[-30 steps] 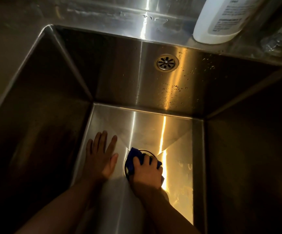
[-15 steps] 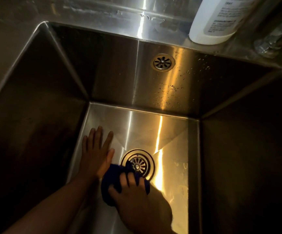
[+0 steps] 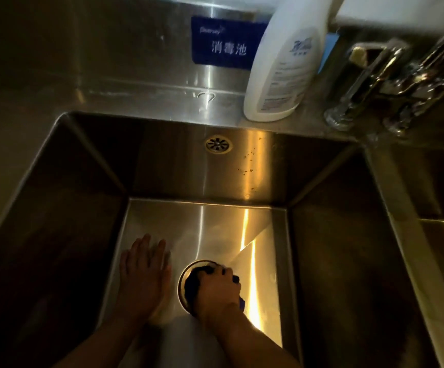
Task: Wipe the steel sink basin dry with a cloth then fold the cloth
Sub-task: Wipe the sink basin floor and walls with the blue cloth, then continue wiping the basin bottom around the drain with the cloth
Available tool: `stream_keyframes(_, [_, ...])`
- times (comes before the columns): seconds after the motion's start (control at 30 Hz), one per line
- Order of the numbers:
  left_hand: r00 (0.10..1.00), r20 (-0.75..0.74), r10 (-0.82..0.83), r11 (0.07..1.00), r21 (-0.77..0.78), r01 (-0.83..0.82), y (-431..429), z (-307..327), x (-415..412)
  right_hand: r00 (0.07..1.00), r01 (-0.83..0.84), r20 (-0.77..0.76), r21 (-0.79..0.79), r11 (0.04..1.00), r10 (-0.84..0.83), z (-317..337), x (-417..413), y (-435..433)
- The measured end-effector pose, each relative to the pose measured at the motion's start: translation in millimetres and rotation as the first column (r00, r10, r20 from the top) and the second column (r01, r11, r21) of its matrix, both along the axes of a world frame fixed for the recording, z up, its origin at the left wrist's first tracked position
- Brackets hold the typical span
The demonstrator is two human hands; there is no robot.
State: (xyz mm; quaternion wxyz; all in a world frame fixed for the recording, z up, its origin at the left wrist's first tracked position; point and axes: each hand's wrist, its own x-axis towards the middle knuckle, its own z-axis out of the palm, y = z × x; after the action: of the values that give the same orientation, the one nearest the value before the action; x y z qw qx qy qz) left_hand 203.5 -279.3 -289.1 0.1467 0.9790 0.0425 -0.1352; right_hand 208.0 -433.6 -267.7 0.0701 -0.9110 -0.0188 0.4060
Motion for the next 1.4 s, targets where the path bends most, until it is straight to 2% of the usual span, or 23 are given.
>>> stream_keyframes(0.13, [0.999,-0.008,-0.035,0.999,-0.009,0.035,-9,36,-10,0.96,0.276,-0.086,0.123,0.953,-0.266,44,-2,-27])
stream_keyframes(0.3, [0.997,-0.038,-0.06,0.996,0.059,0.062,-32,86,-21,0.91,0.413,-0.093,0.255,0.874,-0.403,116,-5,-70])
stream_keyframes(0.4, [0.996,0.093,-0.015,0.998,0.059,0.009,-64,114,-36,0.907,0.404,-0.021,0.332,0.853,-0.421,162,-7,-100])
stream_keyframes(0.5, [0.937,0.344,-0.069,0.998,0.034,0.061,-98,148,-42,0.892,0.399,0.052,0.372,0.838,-0.448,206,-13,-129])
stream_keyframes(0.53, [0.926,0.369,-0.079,0.997,0.011,0.08,-109,164,-42,0.885,0.4,0.08,0.378,0.835,-0.46,221,-18,-138])
stream_keyframes(0.6, [0.947,0.312,-0.071,0.996,-0.023,0.083,-130,193,-45,0.873,0.387,0.13,0.404,0.829,-0.47,249,-29,-158])
stream_keyframes(0.67, [0.981,0.182,-0.072,0.997,0.054,0.063,-153,213,-45,0.861,0.354,0.195,0.433,0.829,-0.47,271,-43,-181])
stream_keyframes(0.73, [1.0,0.015,0.001,0.995,0.1,-0.003,-175,235,-43,0.826,0.329,0.289,0.452,0.829,-0.485,287,-55,-206])
stream_keyframes(0.77, [1.0,0.007,0.004,0.991,0.135,-0.004,-183,239,-43,0.804,0.329,0.321,0.459,0.825,-0.5,293,-61,-218])
stream_keyframes(0.87, [1.0,0.007,-0.007,0.998,0.065,0.006,-200,251,-47,0.753,0.338,0.39,0.462,0.82,-0.53,301,-78,-253])
stream_keyframes(0.97, [0.996,0.058,-0.061,0.998,0.006,0.061,-221,260,-55,0.713,0.37,0.431,0.438,0.819,-0.553,297,-94,-284])
stream_keyframes(1.1, [0.987,0.151,-0.05,0.997,-0.059,0.059,-248,264,-71,0.669,0.418,0.444,0.438,0.795,-0.596,285,-123,-325])
stream_keyframes(1.2, [0.966,0.246,-0.08,0.987,-0.117,0.111,-273,271,-87,0.657,0.454,0.43,0.431,0.78,-0.62,279,-141,-357])
stream_keyframes(1.4, [0.95,0.297,-0.092,0.971,-0.187,0.152,-328,283,-112,0.654,0.501,0.459,0.334,0.799,-0.602,276,-166,-415])
